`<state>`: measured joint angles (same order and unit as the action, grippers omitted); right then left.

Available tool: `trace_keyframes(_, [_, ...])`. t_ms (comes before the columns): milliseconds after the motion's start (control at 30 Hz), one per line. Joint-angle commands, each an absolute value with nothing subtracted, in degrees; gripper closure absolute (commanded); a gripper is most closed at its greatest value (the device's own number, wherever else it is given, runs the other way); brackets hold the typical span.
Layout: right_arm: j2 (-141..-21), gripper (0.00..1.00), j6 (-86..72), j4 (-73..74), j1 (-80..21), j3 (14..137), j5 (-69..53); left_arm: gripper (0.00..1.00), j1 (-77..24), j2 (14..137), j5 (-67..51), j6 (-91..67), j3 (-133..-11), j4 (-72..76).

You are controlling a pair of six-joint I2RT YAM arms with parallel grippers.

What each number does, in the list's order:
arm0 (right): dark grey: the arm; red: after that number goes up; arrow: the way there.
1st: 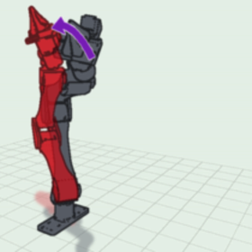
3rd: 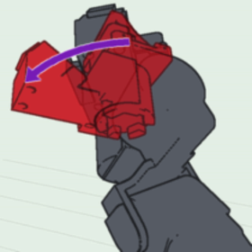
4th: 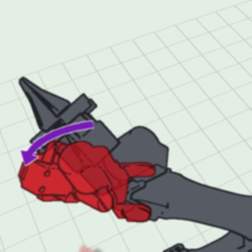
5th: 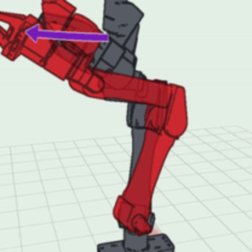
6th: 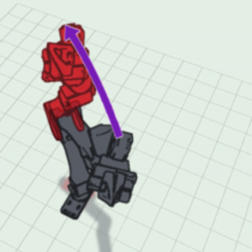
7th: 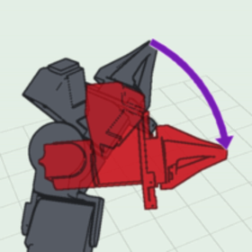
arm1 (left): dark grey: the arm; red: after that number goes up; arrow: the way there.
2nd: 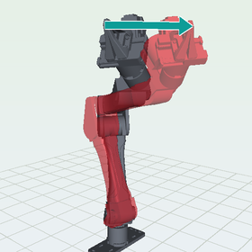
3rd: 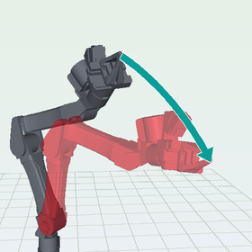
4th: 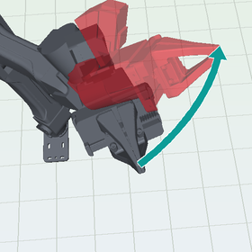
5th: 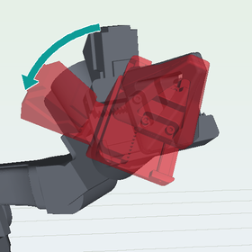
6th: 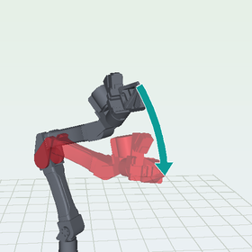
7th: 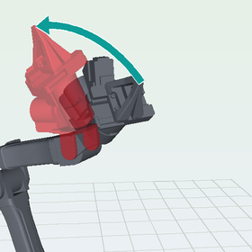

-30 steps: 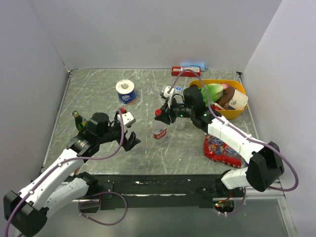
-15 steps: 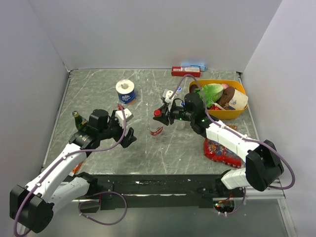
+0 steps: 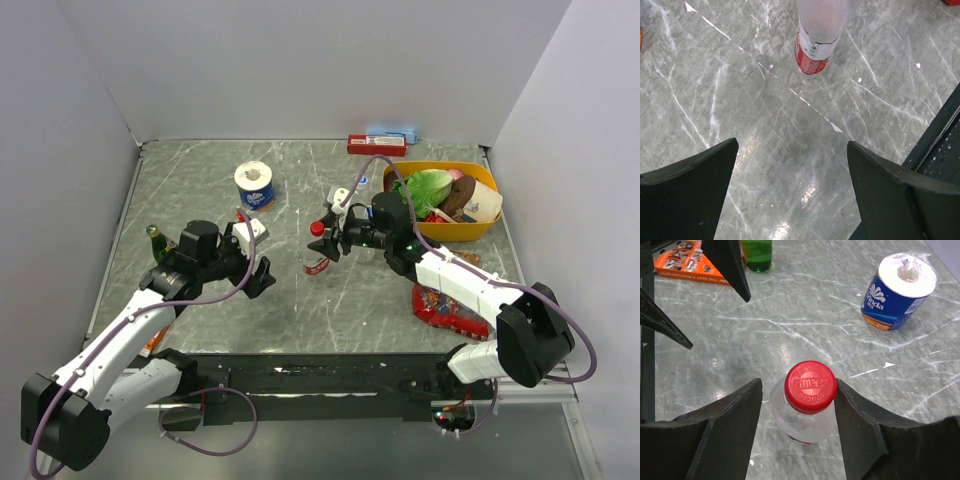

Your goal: Screw on the bottle caps

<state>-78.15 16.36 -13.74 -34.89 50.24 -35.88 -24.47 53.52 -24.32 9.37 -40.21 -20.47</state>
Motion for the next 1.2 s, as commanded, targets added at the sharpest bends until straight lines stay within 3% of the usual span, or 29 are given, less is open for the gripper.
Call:
trace_keyframes(0, [-78.13, 0.32, 16.44, -16.0, -35.24, 51.5, -35.51, 0.04, -24.17, 53.7, -25.93, 9.58, -41.49, -18.72])
trace_keyframes(200, [-78.49, 0.15, 15.47, -15.12, -35.24, 53.52, -35.16, 0.04, -24.17, 53.88, -26.54, 9.23, -41.13, -17.93])
trace_keyframes(533, [-78.31, 0.06, 14.94, -14.77, -35.24, 54.84, -33.93, 0.04, -24.17, 54.49, -27.07, 9.41, -41.13, -17.4])
trace_keyframes(567, [-78.05, 0.01, 15.03, -13.98, -35.16, 55.02, -34.1, 0.04, -24.17, 54.49, -26.9, 9.4, -41.05, -17.32])
trace_keyframes(667, [-76.12, 0.01, 15.03, -8.29, -35.24, 58.26, -34.1, 0.04, -24.17, 54.32, -26.2, 9.49, -41.31, -16.61])
trace_keyframes(867, [-70.93, 0.01, 9.59, 10.34, -35.33, 69.42, -23.04, 0.04, -23.91, 53.53, -25.4, 10.28, -41.05, -15.12])
trace_keyframes(1167, [-60.65, 0.01, 7.82, 20.12, -37.79, 68.11, -6.17, 0.04, -22.59, 52.47, -23.12, 8.35, -39.55, -10.55])
